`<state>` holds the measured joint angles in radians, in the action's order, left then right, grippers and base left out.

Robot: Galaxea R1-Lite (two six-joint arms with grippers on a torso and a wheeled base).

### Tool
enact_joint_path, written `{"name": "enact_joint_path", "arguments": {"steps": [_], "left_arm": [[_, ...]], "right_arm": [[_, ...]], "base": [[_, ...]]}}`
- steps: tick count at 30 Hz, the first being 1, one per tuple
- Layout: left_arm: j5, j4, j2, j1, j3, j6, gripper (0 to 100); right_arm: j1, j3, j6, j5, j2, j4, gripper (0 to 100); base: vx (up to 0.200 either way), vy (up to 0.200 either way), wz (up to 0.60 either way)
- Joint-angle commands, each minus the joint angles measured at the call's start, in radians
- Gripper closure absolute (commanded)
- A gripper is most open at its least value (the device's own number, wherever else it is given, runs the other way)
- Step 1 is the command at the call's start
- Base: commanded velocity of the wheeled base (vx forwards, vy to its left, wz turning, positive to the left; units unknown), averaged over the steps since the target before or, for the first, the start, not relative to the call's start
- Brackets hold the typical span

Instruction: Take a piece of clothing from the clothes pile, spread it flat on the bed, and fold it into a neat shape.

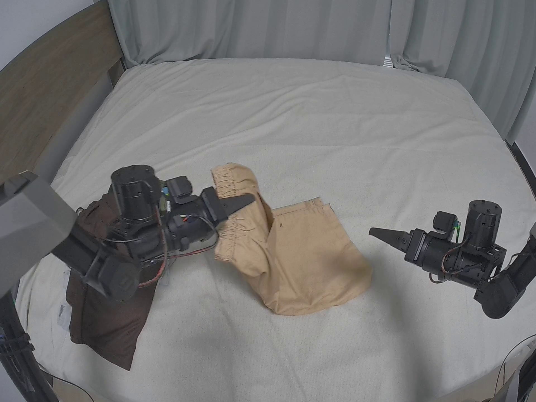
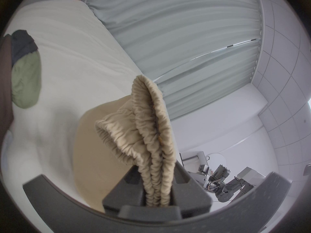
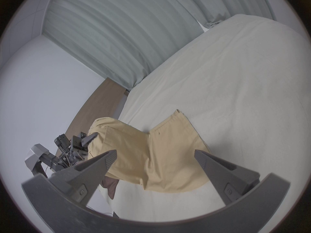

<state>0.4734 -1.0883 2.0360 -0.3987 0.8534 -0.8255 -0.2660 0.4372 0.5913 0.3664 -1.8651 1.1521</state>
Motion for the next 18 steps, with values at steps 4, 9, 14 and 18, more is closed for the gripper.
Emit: {"name": "enact_joint_path", "arguments": {"steps": [4, 9, 14, 18], "left_arm": [[-0.012, 0.03, 0.21, -0.132, 0.191, -0.023, 100], [-0.012, 0.047, 0.316, -0.158, 0.286, -0.023, 100], [-0.025, 0.091, 0.402, -0.18, 0.388, -0.023, 100], [-0.039, 0.139, 0.438, -0.184, 0.457, -0.023, 0]], "right_arm": [[0.074, -0.017, 0.032, 0.013, 0.006, 0.06, 0], [0.083, -0.029, 0.033, 0.014, 0.009, 0.061, 0], [0.083, -0.034, 0.035, 0.014, 0.012, 0.061, 0], [0.082, -0.038, 0.033, 0.014, 0.02, 0.061, 0]], "base": [[0.0, 0.0, 0.0], [0.0, 0.0, 0.0], [0.0, 0.0, 0.0], [0.0, 0.0, 0.0]]}}
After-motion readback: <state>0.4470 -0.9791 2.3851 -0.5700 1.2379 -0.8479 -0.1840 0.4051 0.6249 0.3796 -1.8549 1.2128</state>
